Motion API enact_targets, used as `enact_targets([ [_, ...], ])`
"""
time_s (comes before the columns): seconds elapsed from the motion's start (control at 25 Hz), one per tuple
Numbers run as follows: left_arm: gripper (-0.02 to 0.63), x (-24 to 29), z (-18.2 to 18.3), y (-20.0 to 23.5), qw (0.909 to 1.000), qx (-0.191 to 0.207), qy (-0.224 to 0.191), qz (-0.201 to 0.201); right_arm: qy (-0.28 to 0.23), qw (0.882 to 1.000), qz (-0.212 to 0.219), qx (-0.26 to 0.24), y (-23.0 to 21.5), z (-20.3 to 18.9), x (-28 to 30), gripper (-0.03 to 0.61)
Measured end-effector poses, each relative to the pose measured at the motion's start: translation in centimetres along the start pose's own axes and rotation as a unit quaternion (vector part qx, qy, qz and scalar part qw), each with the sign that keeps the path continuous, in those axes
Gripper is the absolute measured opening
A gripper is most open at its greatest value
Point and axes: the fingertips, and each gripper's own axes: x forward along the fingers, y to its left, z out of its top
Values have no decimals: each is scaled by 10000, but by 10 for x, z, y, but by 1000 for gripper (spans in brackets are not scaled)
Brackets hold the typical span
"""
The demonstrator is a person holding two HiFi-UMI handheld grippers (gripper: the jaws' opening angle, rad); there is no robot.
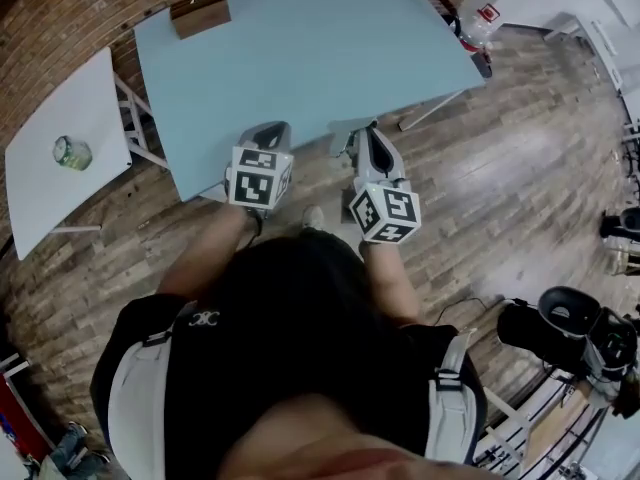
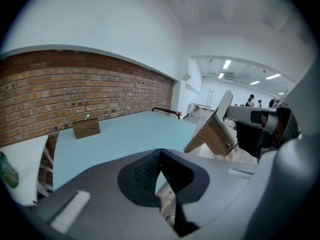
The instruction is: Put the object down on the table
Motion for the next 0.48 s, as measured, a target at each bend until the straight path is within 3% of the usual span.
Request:
enact_targets([
  [0.48, 0, 69, 19, 14, 9967, -401, 254, 656, 670, 9956, 644, 77, -63, -24, 104, 15],
])
